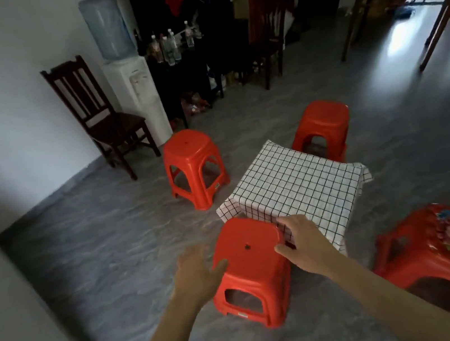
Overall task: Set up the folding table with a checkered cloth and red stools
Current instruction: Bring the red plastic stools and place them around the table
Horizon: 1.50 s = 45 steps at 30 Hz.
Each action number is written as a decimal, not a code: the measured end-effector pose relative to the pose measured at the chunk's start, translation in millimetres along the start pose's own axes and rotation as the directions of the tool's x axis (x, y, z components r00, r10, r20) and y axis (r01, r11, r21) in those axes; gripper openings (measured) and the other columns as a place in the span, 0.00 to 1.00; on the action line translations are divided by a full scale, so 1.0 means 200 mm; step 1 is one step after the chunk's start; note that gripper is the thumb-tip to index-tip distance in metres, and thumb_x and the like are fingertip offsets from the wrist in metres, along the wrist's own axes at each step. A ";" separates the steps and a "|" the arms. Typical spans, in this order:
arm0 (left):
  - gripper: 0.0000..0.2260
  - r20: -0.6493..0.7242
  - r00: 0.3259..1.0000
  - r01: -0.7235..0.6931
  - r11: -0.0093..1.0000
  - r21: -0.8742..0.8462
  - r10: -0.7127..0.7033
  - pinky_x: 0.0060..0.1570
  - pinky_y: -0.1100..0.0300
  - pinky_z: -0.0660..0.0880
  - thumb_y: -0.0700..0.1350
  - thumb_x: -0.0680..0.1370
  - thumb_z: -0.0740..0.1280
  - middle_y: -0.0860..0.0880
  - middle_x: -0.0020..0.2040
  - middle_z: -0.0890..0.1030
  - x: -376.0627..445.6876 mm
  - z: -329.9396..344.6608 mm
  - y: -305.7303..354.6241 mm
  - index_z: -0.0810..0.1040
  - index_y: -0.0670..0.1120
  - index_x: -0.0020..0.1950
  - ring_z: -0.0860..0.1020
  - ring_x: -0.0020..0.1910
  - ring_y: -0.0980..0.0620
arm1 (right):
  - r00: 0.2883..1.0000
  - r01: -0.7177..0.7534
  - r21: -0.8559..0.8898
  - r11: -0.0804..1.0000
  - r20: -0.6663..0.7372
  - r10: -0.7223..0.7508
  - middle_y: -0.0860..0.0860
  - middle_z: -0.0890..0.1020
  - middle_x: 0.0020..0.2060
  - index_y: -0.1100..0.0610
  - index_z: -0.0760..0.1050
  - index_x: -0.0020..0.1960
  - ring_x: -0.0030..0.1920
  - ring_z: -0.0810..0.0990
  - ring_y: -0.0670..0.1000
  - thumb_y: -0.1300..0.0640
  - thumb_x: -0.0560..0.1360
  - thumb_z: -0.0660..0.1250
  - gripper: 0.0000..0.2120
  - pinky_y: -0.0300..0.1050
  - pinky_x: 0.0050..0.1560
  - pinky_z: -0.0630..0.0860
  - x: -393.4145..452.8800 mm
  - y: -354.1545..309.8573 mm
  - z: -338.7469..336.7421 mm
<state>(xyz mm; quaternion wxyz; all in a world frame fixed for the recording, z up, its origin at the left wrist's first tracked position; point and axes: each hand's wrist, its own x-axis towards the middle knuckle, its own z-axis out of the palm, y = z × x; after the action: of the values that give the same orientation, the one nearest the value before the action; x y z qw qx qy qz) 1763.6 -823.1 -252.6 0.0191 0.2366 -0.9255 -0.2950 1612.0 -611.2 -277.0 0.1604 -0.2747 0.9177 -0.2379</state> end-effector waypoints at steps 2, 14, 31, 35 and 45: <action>0.38 -0.001 1.000 0.015 1.000 0.007 -0.015 0.63 0.53 0.66 0.68 0.64 0.54 0.44 0.61 0.78 0.05 -0.01 -0.05 0.78 0.45 0.62 0.74 0.62 0.43 | 1.000 -0.015 0.020 1.000 0.019 0.014 0.52 0.68 0.70 0.48 0.61 0.75 0.70 0.65 0.52 0.38 0.71 0.64 0.35 0.54 0.69 0.67 0.10 -0.02 0.05; 0.36 0.168 0.984 -0.064 0.997 0.040 0.056 0.57 0.62 0.63 0.68 0.65 0.54 0.50 0.62 0.75 0.60 -0.03 -0.17 0.75 0.47 0.64 0.72 0.61 0.50 | 0.970 -0.237 0.146 0.960 -0.017 0.242 0.49 0.69 0.68 0.49 0.63 0.74 0.69 0.67 0.51 0.43 0.74 0.68 0.32 0.53 0.69 0.69 0.41 -0.05 0.13; 0.27 0.346 0.903 -0.204 0.963 -0.175 0.254 0.57 0.50 0.75 0.63 0.69 0.64 0.51 0.57 0.78 1.47 0.43 -0.59 0.76 0.48 0.62 0.75 0.57 0.52 | 0.810 -0.569 0.123 0.813 -0.088 0.580 0.54 0.73 0.65 0.55 0.66 0.72 0.66 0.69 0.55 0.51 0.76 0.69 0.28 0.46 0.63 0.65 0.77 -0.07 0.57; 0.22 0.388 0.882 -0.219 0.962 -0.164 0.266 0.59 0.51 0.73 0.55 0.71 0.71 0.49 0.58 0.79 1.58 0.65 -0.73 0.77 0.46 0.62 0.76 0.58 0.49 | 0.771 -0.617 0.165 0.769 -0.066 0.633 0.54 0.71 0.67 0.53 0.64 0.74 0.67 0.68 0.54 0.52 0.76 0.69 0.29 0.46 0.63 0.66 0.84 0.09 0.80; 0.26 0.477 0.857 -0.186 0.980 -0.069 0.197 0.63 0.50 0.70 0.54 0.72 0.72 0.47 0.64 0.75 1.70 1.35 -1.10 0.72 0.48 0.67 0.71 0.64 0.46 | 0.692 -0.697 0.252 0.671 -0.007 0.722 0.55 0.70 0.65 0.52 0.65 0.74 0.65 0.70 0.55 0.42 0.67 0.65 0.37 0.50 0.65 0.69 0.95 0.49 1.46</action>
<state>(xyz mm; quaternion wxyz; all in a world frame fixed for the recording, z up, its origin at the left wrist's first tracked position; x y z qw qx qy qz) 1509.1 -987.2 -633.4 -0.1800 0.0625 -0.9169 -0.3508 1543.3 -751.0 -604.3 0.2221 0.1373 0.9252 -0.2753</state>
